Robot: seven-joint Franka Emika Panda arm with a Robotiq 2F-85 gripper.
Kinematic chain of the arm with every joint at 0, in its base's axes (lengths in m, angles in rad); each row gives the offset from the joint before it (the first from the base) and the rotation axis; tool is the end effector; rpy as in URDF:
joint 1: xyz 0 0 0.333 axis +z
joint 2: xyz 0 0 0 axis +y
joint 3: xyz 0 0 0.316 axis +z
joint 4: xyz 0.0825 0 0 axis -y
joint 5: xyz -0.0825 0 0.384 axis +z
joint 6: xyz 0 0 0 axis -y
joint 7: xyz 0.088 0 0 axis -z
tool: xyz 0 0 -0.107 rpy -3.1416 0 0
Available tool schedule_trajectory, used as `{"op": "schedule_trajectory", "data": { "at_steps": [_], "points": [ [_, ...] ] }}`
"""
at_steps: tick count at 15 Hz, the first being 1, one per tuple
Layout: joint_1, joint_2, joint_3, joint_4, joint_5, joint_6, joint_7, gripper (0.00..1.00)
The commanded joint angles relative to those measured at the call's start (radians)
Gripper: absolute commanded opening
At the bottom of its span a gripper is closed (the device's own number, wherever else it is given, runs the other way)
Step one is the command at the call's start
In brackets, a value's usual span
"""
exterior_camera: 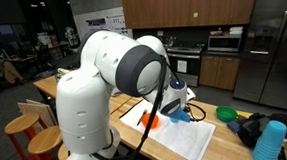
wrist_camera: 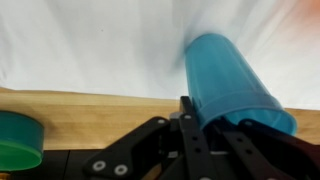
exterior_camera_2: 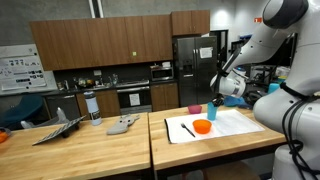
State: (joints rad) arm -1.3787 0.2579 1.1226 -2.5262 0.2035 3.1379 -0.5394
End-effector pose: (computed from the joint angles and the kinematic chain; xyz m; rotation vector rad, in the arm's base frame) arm 0.4817 -0.1401 0.2848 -2.9609 -0.0111 -0.8215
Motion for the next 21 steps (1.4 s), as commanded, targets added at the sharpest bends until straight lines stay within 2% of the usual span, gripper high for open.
{"op": "schedule_trajectory", "data": {
  "at_steps": [1,4,5,6,13,21],
  "points": [
    [-0.089,-0.018,0.061,-0.024,-0.025,-0.063,-0.058,0.02],
    [-0.133,-0.020,0.098,-0.021,-0.035,-0.102,-0.089,0.02],
    [-0.141,-0.029,0.105,-0.024,-0.040,-0.111,-0.096,0.06],
    [-0.151,-0.029,0.115,-0.023,-0.040,-0.120,-0.105,0.02],
    [-0.229,-0.019,0.197,0.009,-0.039,-0.208,-0.170,0.01],
    [-0.316,-0.045,0.298,0.077,-0.039,-0.421,-0.239,0.01]
  ]
}}
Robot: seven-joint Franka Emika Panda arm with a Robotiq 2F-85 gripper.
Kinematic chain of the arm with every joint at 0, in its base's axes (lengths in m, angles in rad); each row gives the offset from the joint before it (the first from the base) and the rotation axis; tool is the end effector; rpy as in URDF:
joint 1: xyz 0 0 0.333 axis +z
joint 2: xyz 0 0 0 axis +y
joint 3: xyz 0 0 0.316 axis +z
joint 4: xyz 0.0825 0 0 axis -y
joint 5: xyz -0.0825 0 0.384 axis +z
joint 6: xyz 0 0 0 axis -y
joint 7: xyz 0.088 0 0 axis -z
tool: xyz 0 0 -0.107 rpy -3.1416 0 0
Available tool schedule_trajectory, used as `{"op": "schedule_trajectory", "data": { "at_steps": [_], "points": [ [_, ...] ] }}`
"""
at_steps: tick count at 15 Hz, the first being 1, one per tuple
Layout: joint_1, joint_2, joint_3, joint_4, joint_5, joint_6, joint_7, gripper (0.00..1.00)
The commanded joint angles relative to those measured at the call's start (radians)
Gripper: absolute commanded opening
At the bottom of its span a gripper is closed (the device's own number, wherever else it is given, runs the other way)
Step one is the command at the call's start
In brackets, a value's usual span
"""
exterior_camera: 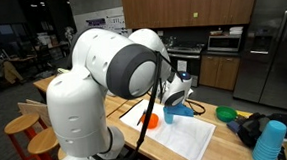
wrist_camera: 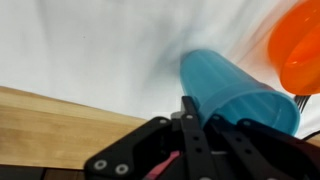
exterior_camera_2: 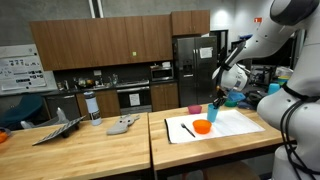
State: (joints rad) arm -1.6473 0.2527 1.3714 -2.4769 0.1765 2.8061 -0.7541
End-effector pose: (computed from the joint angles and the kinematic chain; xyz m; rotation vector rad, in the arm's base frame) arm 0.4807 -0.1392 0.2977 -2.9031 -0.4057 -0.5714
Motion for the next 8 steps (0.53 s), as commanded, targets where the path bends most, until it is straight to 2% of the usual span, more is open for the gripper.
{"op": "schedule_trajectory", "data": {
  "at_steps": [1,4,8],
  "points": [
    [-0.053,-0.052,0.058,0.037,-0.018,-0.121,-0.028,0.01],
    [-0.068,-0.068,0.074,0.068,-0.041,-0.228,-0.040,0.01],
    [-0.060,-0.098,0.065,0.093,-0.072,-0.313,-0.038,0.01]
  ]
}}
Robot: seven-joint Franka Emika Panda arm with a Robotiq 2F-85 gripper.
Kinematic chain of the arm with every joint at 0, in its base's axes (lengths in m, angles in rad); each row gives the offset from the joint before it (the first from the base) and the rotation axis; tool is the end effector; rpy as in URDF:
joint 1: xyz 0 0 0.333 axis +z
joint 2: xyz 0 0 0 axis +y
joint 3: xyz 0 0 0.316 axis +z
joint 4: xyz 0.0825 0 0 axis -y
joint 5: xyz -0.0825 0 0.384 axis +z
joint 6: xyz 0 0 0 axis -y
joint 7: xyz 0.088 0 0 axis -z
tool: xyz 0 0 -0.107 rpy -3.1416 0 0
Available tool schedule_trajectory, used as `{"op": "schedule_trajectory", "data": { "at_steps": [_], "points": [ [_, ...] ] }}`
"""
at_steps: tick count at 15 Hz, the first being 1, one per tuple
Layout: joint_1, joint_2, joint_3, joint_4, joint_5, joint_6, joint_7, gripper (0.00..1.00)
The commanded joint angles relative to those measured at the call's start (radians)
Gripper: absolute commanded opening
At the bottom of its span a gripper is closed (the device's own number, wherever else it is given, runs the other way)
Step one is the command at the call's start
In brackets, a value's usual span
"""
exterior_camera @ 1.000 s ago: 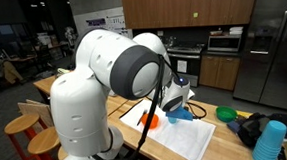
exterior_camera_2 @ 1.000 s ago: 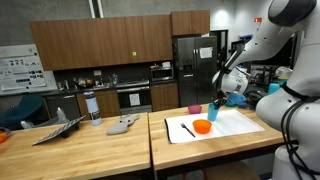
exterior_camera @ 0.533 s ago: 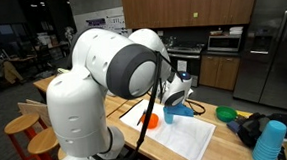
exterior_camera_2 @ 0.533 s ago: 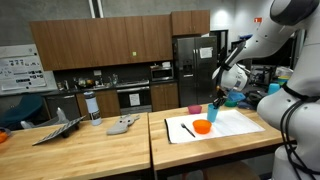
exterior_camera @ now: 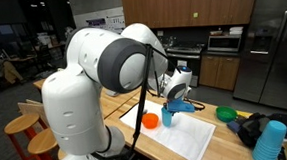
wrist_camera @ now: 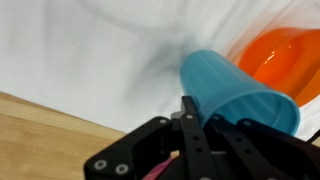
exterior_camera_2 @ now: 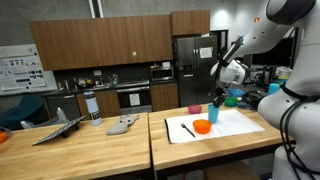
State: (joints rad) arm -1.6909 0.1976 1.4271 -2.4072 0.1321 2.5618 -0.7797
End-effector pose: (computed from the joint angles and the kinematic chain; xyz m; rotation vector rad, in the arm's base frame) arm 0.4867 -0.1308 0.3126 -2.8842 -0.5761 -0.3506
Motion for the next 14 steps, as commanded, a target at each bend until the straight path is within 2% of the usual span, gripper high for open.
{"op": "schedule_trajectory", "data": {
  "at_steps": [1,10,11,12,13,14],
  "points": [
    [-0.014,-0.051,0.007,0.027,-0.038,-0.085,-0.012,0.01],
    [-0.005,-0.076,-0.009,0.022,-0.125,-0.100,-0.016,0.01],
    [-0.005,-0.068,-0.006,0.021,-0.122,-0.090,-0.015,0.30],
    [-0.005,-0.060,-0.004,0.017,-0.115,-0.072,-0.015,0.31],
    [0.000,-0.060,-0.006,0.016,-0.110,-0.089,0.000,0.09],
    [0.000,-0.060,-0.006,0.016,-0.110,-0.085,0.000,0.16]
  ]
}}
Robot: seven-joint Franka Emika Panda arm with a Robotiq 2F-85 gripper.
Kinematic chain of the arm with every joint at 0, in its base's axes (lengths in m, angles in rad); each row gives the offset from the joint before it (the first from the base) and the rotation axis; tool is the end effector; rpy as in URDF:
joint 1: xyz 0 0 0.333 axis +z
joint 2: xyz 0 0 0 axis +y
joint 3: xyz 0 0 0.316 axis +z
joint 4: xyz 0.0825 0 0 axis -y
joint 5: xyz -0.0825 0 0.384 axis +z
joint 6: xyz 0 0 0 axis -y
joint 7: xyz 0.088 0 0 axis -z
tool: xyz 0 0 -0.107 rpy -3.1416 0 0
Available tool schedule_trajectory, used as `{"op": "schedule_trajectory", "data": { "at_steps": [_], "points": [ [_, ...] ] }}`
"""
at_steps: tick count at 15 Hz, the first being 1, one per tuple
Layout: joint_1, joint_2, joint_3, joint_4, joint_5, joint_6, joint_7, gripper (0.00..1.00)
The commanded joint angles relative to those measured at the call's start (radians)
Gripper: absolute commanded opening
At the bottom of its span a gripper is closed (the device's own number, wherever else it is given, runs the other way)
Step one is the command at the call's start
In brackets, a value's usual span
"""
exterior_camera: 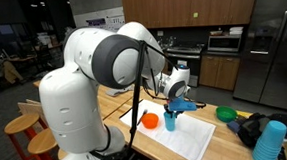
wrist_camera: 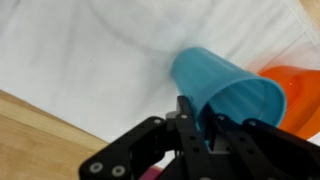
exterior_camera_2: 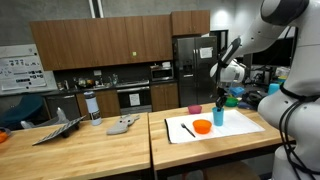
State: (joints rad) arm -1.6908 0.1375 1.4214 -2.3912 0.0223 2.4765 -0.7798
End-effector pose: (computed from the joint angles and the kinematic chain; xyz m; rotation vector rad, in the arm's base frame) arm 0.4836 -0.1318 0.3151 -2.9473 -0.7329 -0.1982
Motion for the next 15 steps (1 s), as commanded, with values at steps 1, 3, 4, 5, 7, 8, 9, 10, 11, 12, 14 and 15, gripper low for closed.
{"op": "schedule_trajectory", "data": {
  "at_steps": [1,3,4,5,7,8,9,10,11,12,14,15],
  "points": [
    [0.000,0.000,0.000,0.000,0.000,0.002,0.000,0.22],
    [0.000,0.000,0.000,0.000,0.000,0.002,0.000,0.31],
    [0.000,0.000,0.000,0.000,0.000,0.003,0.000,0.31],
    [0.000,0.000,0.000,0.000,0.000,0.003,0.000,0.31],
    [-0.005,-0.002,0.009,-0.001,0.006,-0.003,-0.003,0.56],
    [-0.008,-0.011,0.013,0.001,0.009,-0.020,0.003,0.62],
    [-0.013,-0.014,0.019,0.007,0.013,-0.042,0.001,0.66],
    [-0.021,-0.026,0.033,0.012,0.020,-0.064,0.002,0.72],
    [-0.031,-0.037,0.047,0.016,0.025,-0.076,0.000,0.80],
    [-0.043,-0.051,0.062,0.021,0.027,-0.086,-0.002,0.85],
    [-0.068,-0.074,0.101,0.037,0.031,-0.104,0.003,0.98],
    [-0.082,-0.084,0.120,0.052,0.028,-0.120,0.005,1.00]
  ]
}}
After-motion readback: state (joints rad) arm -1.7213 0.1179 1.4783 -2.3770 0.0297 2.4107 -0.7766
